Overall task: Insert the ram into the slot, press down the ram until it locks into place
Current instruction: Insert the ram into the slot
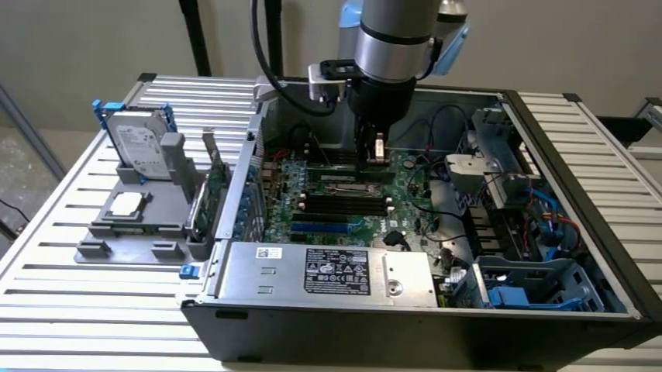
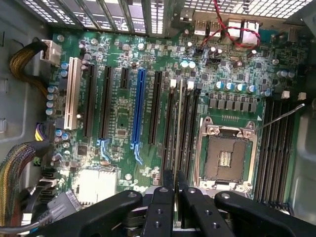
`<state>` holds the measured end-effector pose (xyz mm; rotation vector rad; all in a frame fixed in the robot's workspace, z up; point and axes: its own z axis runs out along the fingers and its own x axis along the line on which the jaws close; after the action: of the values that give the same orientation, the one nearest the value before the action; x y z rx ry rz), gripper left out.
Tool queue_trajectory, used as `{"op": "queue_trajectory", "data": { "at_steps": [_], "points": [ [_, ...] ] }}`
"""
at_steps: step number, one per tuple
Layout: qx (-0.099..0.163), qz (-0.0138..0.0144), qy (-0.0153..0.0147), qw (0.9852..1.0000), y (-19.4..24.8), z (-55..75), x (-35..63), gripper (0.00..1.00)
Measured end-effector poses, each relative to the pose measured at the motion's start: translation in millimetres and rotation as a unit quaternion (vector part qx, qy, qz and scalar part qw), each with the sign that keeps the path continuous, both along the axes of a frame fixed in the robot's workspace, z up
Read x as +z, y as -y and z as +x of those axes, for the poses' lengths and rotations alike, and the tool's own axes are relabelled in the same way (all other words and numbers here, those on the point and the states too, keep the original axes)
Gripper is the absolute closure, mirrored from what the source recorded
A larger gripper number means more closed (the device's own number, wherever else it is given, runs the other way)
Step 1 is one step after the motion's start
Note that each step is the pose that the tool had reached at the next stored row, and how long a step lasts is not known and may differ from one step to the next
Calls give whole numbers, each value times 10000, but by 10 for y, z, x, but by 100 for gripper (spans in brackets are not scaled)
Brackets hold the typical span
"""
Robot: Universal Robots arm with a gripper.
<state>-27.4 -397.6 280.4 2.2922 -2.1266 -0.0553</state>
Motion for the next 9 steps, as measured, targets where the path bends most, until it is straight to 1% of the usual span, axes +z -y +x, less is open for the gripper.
{"op": "queue_trajectory", "data": {
  "at_steps": [5, 9],
  "points": [
    [-14, 0, 0, 10000, 0, 7, -91, 87],
    [-92, -6, 0, 10000, 0, 9, -163, 87]
  ]
}}
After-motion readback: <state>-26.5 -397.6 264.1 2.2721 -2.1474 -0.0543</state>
